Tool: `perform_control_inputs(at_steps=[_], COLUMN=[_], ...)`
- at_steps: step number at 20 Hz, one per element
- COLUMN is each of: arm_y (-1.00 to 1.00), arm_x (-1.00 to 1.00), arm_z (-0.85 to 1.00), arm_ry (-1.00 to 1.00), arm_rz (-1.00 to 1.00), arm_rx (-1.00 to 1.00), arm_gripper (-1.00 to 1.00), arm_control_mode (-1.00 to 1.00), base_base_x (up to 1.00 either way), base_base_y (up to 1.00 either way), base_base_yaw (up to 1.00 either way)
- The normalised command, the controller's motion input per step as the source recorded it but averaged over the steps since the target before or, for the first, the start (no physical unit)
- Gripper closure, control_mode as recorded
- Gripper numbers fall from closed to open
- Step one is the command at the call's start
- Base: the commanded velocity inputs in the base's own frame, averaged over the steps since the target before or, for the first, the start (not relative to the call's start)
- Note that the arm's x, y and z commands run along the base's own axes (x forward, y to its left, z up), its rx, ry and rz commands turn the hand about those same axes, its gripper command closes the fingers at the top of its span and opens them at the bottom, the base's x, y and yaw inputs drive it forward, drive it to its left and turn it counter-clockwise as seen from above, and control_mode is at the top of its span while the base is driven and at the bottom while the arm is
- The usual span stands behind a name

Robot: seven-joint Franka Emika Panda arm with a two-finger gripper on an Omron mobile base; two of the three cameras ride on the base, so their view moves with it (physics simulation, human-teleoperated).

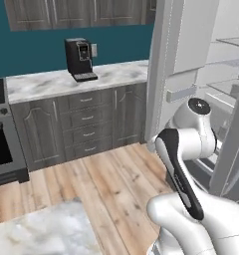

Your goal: Pick the two tangerines from the fridge and place them on the plate next to the blender to make a fruit smoothie.

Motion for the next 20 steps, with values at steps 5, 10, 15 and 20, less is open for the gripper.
perform_control_inputs(at_steps=[5,10,15,20], arm_y=[0.00,0.00,0.00,0.00], arm_x=[0.00,0.00,0.00,0.00], arm_z=[0.00,0.00,0.00,0.00], arm_ry=[0.00,0.00,0.00,0.00], arm_rz=[0.00,0.00,0.00,0.00], arm_rx=[0.00,0.00,0.00,0.00], arm_gripper=[-1.00,-1.00,-1.00,-1.00], arm_control_mode=[1.00,1.00,1.00,1.00], base_base_x=[1.00,1.00,1.00,0.59], base_base_y=[0.04,0.27,0.30,0.36], base_base_yaw=[-0.06,-0.06,-0.14,-0.61])
